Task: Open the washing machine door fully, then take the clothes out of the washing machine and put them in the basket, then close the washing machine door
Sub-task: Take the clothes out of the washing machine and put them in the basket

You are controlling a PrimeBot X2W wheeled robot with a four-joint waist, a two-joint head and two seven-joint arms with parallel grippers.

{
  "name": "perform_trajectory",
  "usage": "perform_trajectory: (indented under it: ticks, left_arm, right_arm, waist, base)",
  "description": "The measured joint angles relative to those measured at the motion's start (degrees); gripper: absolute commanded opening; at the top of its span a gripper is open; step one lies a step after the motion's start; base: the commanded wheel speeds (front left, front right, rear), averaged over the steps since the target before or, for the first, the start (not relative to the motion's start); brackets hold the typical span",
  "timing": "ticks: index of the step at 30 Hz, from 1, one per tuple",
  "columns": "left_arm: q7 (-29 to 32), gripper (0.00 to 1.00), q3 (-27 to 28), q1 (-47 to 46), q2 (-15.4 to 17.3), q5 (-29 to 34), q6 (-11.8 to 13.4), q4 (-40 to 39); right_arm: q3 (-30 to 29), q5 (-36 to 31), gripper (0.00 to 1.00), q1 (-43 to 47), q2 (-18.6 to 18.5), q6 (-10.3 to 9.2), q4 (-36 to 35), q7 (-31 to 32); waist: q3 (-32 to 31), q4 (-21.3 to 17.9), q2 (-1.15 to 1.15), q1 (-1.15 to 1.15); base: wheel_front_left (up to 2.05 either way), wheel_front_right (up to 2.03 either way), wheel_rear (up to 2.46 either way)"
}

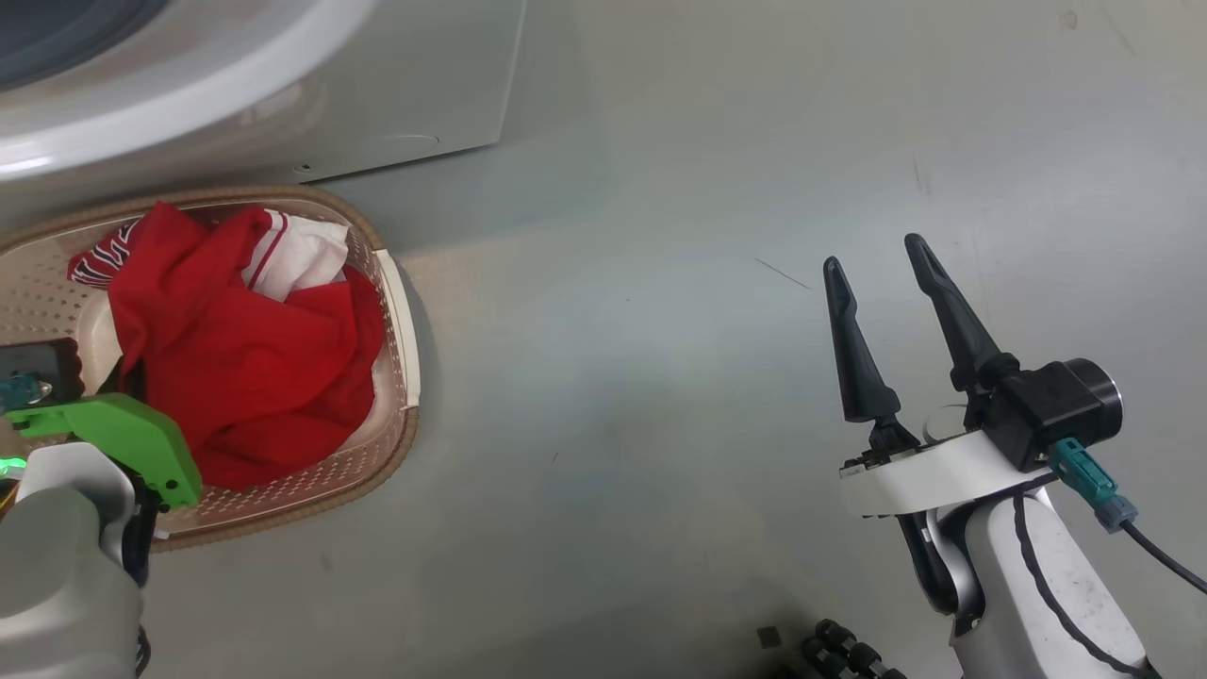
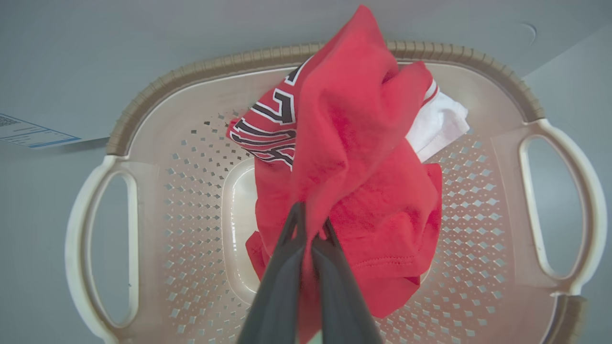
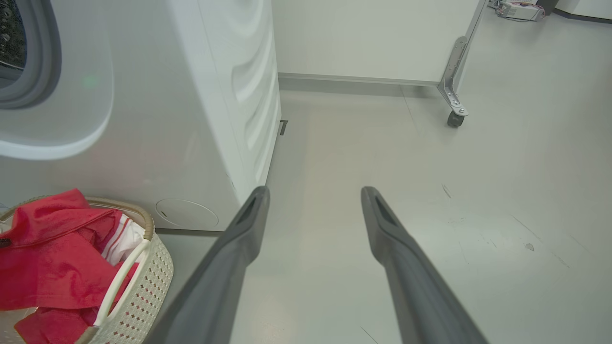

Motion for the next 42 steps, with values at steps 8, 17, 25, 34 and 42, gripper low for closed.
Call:
perform_trajectory:
  ticks: [8, 17, 25, 34, 42]
  left_arm:
    - [1.6, 0.0, 5.2, -2.9, -0.5, -5.7, 1.5, 5.2]
    - [2.5, 0.0, 5.3, -3.6, -2.4, -6.4, 1.4, 8.3]
    - [1.4, 1.0, 4.3, -5.4, -2.4, -6.1, 1.0, 9.4]
    - [-2.3, 1.0, 2.5, -5.4, -2.4, -4.4, 0.4, 10.1]
    - [-7.2, 1.0, 0.0, -5.4, -4.2, -3.2, -0.6, 8.3]
  right_arm:
    - [-0.1, -1.3, 1.0, -0.1, -1.0, -0.56, -1.6, 0.0]
    - [-0.2, -1.9, 1.0, -0.8, -1.2, -1.11, -1.9, 0.0]
    - [-0.2, -2.1, 1.0, -1.1, -1.3, -1.15, -1.8, 0.1]
    - [0.2, -1.7, 1.0, -1.4, -0.9, -1.1, -0.5, 0.1]
    - [-0.1, -0.9, 1.0, -2.0, -0.8, -1.01, 1.6, 0.1]
  waist:
    - [2.8, -0.1, 0.0, 0.0]
    - [3.9, 0.8, 0.0, 0.0]
    - [3.1, 2.0, 0.0, 0.0]
    - [0.3, 3.1, 0.0, 0.0]
    - [-3.0, 4.8, 0.0, 0.0]
  base:
    - [0.0, 0.0, 0.0]
    - [0.0, 0.0, 0.0]
    - [0.0, 0.0, 0.0]
    - [0.0, 0.0, 0.0]
    - [0.0, 0.0, 0.0]
